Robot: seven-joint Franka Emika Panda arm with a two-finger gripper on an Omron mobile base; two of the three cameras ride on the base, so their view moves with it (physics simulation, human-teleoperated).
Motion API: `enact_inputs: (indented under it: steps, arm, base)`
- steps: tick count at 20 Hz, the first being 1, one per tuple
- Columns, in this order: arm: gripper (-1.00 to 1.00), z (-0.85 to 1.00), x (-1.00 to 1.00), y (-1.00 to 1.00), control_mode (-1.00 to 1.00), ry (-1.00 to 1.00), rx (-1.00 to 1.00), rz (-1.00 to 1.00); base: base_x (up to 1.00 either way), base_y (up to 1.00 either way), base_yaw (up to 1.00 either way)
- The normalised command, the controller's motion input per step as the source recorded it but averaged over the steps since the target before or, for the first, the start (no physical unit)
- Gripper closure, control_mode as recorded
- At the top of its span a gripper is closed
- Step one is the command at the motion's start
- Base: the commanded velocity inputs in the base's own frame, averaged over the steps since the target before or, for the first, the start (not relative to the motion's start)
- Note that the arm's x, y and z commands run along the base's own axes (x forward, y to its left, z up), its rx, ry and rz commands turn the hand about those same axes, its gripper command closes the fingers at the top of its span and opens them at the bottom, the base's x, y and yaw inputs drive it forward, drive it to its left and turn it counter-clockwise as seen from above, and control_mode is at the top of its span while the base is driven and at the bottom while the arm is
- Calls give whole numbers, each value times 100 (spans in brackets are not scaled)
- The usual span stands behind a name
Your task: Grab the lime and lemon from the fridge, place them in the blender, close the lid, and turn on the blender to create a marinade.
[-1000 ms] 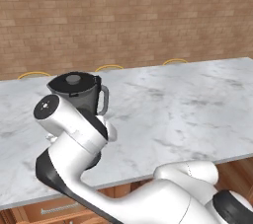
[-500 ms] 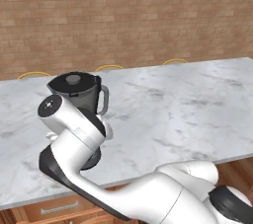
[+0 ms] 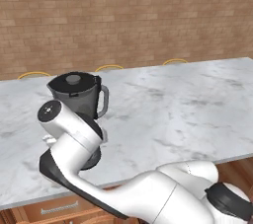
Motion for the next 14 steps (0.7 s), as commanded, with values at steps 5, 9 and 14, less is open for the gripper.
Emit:
enact_inputs:
  steps: [5,9,14]
  arm:
    - [100,-7,16,3,-100,0,8,0]
    - [100,-1,20,0,-100,0,8,0]
    - [100,-11,18,0,-100,1,2,0]
  base:
    - [0,0,0]
    - [0,0,0]
    - [0,0,0]
